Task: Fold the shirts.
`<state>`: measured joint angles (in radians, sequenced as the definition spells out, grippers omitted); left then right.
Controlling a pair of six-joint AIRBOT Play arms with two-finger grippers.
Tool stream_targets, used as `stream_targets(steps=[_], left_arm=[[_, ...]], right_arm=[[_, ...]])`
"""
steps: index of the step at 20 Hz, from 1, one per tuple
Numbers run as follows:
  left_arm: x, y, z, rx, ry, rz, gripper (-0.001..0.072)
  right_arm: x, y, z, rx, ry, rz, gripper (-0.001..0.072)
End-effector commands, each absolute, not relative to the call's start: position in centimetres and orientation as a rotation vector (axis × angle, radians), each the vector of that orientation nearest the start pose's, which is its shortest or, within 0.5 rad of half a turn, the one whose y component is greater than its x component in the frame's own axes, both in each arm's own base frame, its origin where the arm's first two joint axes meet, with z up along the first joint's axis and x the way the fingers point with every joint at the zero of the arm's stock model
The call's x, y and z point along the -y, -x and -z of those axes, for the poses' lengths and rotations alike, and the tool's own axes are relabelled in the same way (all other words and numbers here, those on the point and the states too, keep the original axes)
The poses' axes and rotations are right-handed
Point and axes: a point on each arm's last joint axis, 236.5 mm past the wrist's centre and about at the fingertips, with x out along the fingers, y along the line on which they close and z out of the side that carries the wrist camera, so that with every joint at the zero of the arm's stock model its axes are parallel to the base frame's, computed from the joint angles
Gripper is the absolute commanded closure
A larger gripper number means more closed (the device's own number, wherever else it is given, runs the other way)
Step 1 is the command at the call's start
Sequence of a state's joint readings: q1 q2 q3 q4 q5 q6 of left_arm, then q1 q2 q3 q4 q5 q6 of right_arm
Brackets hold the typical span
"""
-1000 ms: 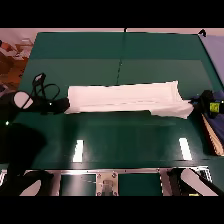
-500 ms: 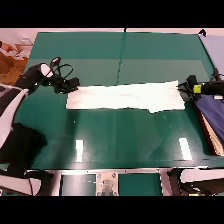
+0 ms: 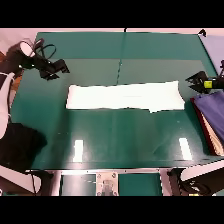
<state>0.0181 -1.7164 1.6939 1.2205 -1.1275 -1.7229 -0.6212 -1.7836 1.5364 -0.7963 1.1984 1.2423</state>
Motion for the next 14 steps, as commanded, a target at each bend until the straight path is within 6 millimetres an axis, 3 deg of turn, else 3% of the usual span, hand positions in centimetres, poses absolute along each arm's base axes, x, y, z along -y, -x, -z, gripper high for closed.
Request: stream_targets(steps=[1, 4, 9, 14], left_arm=[[5.5, -51.6, -3.8, -1.194, 0.474, 0.097, 0.0005], [7.0, -51.6, -4.3, -1.194, 0.521, 0.139, 0.0005], [7.8, -51.3, -4.5, -1.209, 0.541, 0.17, 0.0005], [7.8, -51.0, -4.4, -1.22, 0.54, 0.172, 0.0006]], right_arm=[[16.6, -44.7, 4.3, -1.172, -0.803, -0.133, 0.0101], [15.3, -44.1, 7.3, -1.269, -0.832, -0.226, 0.01], [10.9, -44.4, 10.5, -1.4, -0.856, -0.42, 0.0101], [7.3, -45.3, 11.4, -1.429, -0.762, -0.515, 0.0101]])
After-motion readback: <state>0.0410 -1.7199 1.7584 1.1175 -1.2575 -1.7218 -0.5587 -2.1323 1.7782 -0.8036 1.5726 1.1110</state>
